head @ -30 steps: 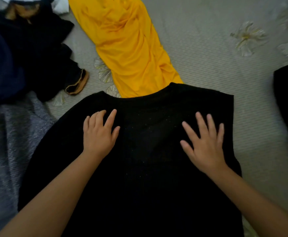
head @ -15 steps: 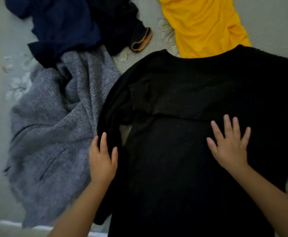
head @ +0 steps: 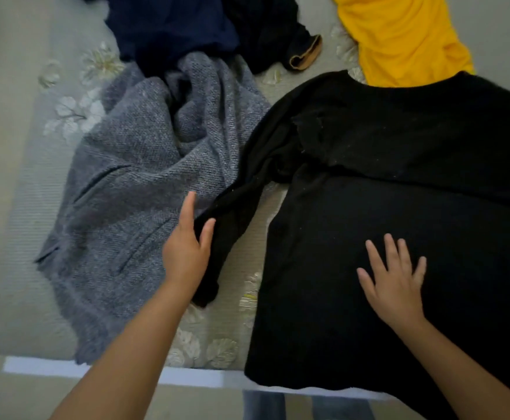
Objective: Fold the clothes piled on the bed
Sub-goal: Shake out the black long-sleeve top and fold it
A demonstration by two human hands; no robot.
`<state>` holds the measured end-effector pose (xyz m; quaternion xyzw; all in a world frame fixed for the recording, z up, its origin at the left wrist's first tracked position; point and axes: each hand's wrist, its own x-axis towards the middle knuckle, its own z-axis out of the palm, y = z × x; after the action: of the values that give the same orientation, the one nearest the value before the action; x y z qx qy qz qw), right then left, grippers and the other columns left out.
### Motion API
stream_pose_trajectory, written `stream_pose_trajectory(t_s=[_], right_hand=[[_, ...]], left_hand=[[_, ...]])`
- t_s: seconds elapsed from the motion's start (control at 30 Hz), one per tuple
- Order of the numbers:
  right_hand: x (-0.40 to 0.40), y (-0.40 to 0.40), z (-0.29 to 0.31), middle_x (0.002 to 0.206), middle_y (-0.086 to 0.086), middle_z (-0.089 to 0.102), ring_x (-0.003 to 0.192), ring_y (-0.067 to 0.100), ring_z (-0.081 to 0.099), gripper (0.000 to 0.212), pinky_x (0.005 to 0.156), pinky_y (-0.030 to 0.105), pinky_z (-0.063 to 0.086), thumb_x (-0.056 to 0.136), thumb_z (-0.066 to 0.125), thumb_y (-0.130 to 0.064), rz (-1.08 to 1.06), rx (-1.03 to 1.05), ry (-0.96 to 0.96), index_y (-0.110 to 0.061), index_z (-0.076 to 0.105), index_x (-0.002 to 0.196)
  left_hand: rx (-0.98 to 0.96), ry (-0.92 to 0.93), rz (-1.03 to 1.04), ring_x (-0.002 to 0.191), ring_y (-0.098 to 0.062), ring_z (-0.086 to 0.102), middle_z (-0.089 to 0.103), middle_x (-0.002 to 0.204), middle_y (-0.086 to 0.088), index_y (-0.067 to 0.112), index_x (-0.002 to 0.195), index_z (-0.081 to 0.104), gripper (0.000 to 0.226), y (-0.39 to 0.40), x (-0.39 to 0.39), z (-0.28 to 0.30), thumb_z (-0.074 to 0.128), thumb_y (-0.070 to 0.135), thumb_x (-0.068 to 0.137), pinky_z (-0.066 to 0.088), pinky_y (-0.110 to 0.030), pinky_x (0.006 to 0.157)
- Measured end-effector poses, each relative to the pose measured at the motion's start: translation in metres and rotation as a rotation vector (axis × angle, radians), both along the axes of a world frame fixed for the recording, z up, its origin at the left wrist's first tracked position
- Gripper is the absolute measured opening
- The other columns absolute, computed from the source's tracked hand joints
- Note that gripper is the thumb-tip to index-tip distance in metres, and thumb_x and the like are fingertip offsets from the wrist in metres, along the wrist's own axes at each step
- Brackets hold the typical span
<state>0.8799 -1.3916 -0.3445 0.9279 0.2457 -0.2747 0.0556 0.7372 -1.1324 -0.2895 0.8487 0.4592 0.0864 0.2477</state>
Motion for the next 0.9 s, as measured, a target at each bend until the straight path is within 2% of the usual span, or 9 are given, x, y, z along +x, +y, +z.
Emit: stream_pose_trajectory(t_s=[0.1, 0.2, 0.3, 0.37, 0.4, 0.47, 0.57, 0.73, 0.9], right_hand=[[-0.019, 0.022, 0.007, 0.156, 0.007, -0.005, 0.143, 0.024, -0.01, 0.058, 0.112, 0.05, -0.007, 0.097, 0.029, -0.043, 0.039, 0.021, -0.029, -0.027, 0.003, 0.147], [-0.029, 0.051, 0.01, 0.155, 0.009, 0.007, 0.143, 0.027, 0.0, 0.057, 0.111, 0.053, -0.003, 0.095, 0.035, -0.041, 0.04, 0.109, -0.05, -0.024, 0.016, 0.146], [-0.036, 0.081, 0.008, 0.146, 0.017, 0.033, 0.135, 0.036, 0.029, 0.056, 0.104, 0.062, 0.018, 0.09, 0.028, -0.046, 0.082, 0.154, -0.088, -0.02, 0.041, 0.138], [-0.037, 0.097, 0.003, 0.148, 0.017, 0.03, 0.137, 0.037, 0.025, 0.073, 0.105, 0.062, 0.014, 0.08, 0.012, -0.055, 0.082, 0.171, -0.057, -0.021, 0.039, 0.139], [-0.039, 0.104, -0.003, 0.152, 0.015, 0.02, 0.141, 0.035, 0.014, 0.078, 0.107, 0.06, 0.008, 0.077, 0.005, -0.059, 0.076, 0.17, -0.05, -0.024, 0.029, 0.143], [-0.042, 0.112, -0.015, 0.156, 0.01, -0.001, 0.143, 0.03, -0.004, 0.074, 0.11, 0.056, 0.001, 0.082, 0.004, -0.064, 0.035, 0.134, -0.034, -0.028, 0.01, 0.147], [-0.047, 0.12, -0.025, 0.154, 0.007, -0.016, 0.141, 0.028, -0.015, 0.061, 0.111, 0.054, -0.003, 0.095, 0.016, -0.054, 0.016, 0.028, 0.001, -0.03, -0.004, 0.146], [-0.051, 0.121, -0.03, 0.154, 0.006, -0.016, 0.141, 0.028, -0.016, 0.06, 0.112, 0.053, -0.004, 0.095, 0.018, -0.051, 0.004, 0.008, -0.015, -0.029, -0.003, 0.147], [-0.051, 0.123, -0.032, 0.154, 0.006, -0.015, 0.141, 0.028, -0.016, 0.059, 0.111, 0.052, -0.005, 0.095, 0.013, -0.054, 0.008, -0.015, -0.013, -0.029, -0.003, 0.146]], left_hand=[[0.235, 0.067, -0.162, 0.08, -0.037, 0.06, 0.06, 0.087, -0.02, 0.018, 0.145, 0.023, 0.059, 0.055, 0.005, 0.043, 0.05, 0.028, 0.093, 0.037, -0.035, 0.055], [0.5, 0.068, -0.409, 0.057, -0.034, 0.057, 0.056, 0.066, -0.017, 0.006, 0.135, 0.041, 0.059, 0.104, 0.015, 0.071, 0.065, 0.022, 0.083, 0.034, -0.029, 0.041], [0.725, 0.093, -0.558, 0.062, -0.032, 0.06, 0.063, 0.069, -0.017, 0.004, 0.126, 0.05, 0.066, 0.128, 0.014, 0.068, 0.078, 0.022, 0.07, 0.045, -0.032, 0.051], [0.577, 0.343, -0.526, 0.106, -0.031, 0.056, 0.063, 0.111, -0.014, 0.015, 0.143, 0.03, 0.072, 0.129, 0.003, 0.052, 0.062, 0.038, 0.083, 0.041, -0.042, 0.085], [0.458, 0.473, -0.488, 0.128, -0.028, 0.039, 0.05, 0.133, -0.009, 0.022, 0.147, 0.015, 0.071, 0.13, -0.009, 0.038, 0.049, 0.046, 0.089, 0.029, -0.046, 0.101], [0.313, 0.575, -0.477, 0.141, -0.024, 0.015, 0.029, 0.15, -0.003, 0.027, 0.147, 0.007, 0.067, 0.131, -0.038, 0.004, 0.038, 0.049, 0.093, 0.009, -0.053, 0.11], [0.331, 0.443, -0.556, 0.13, -0.038, 0.037, 0.046, 0.138, -0.017, 0.016, 0.138, 0.04, 0.061, 0.116, -0.074, -0.026, 0.042, 0.049, 0.086, 0.02, -0.065, 0.099], [0.028, 0.032, -0.081, 0.127, -0.044, 0.034, 0.04, 0.137, -0.026, 0.008, 0.139, 0.034, 0.067, 0.075, -0.106, -0.036, 0.03, 0.047, 0.084, 0.03, -0.054, 0.101], [-0.046, 0.043, 0.141, 0.098, -0.043, 0.043, 0.044, 0.111, -0.032, 0.005, 0.139, 0.036, 0.072, 0.064, -0.11, -0.039, 0.03, 0.049, 0.083, 0.04, -0.047, 0.082]])
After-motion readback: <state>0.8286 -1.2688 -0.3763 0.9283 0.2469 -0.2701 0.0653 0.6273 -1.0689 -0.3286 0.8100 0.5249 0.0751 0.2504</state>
